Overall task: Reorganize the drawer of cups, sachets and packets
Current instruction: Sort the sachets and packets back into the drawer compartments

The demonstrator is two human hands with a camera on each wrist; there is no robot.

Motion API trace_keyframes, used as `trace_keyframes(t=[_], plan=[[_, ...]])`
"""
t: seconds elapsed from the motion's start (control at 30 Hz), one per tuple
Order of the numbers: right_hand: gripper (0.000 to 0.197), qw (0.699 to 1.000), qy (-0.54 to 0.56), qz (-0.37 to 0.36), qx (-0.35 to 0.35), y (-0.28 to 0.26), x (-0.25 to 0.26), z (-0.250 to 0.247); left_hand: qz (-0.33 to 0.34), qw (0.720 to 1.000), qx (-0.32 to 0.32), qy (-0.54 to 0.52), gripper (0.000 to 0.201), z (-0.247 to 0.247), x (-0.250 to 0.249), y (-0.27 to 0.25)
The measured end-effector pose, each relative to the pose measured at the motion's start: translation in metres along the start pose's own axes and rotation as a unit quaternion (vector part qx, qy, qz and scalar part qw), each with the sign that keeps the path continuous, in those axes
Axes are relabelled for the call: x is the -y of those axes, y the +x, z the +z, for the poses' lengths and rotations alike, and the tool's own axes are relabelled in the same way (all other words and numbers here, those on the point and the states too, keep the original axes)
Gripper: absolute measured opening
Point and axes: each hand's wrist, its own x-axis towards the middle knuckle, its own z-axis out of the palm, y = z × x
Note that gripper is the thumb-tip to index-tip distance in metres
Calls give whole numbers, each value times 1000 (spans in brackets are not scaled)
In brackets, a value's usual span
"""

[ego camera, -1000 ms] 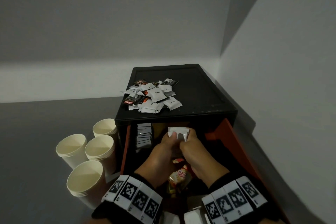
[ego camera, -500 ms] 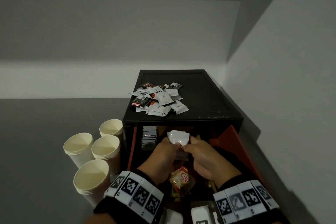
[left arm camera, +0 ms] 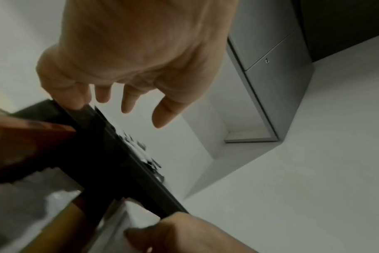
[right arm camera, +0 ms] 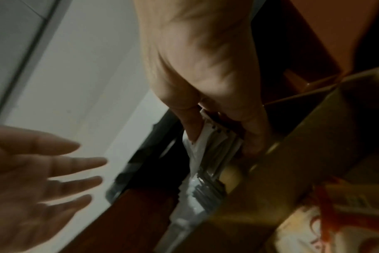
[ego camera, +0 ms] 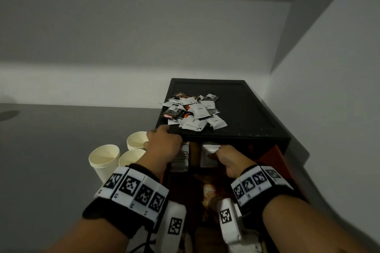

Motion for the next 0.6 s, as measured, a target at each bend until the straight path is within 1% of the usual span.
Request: trace_keyframes(t=[0.07, 0.13, 0.2, 0.27, 0.33, 0.47, 0.5, 0.57, 0.6], plan=[[32, 999, -47, -8, -2, 14, -1, 3, -12, 998, -10, 60, 53, -3, 8, 6], [31, 993, -120, -6, -11, 25, -1, 8, -5, 992, 0, 125, 54, -1, 17, 11], [31, 984, -176, -3, -11, 30, 1, 11, -6, 987, 26, 156, 63, 1, 20, 12], [35, 974, -226, -17, 2, 31, 4, 15, -11, 983, 42, 178, 70, 4, 19, 12], [39, 959, -281, -22, 22, 34, 4, 17, -12, 983, 49, 174, 74, 6, 18, 13], [40, 934, -355, -29, 13, 39, 6, 26, 5, 990, 48, 130, 88, 16, 30, 22], [40, 933, -358, -25, 14, 43, 5, 28, 15, 993, 43, 112, 90, 18, 32, 23], [40, 919, -393, -36, 17, 43, 5, 29, 22, 995, 32, 88, 91, 23, 33, 24], [40, 906, -422, -34, 17, 40, 7, 29, 23, 996, 29, 85, 89, 24, 32, 24]])
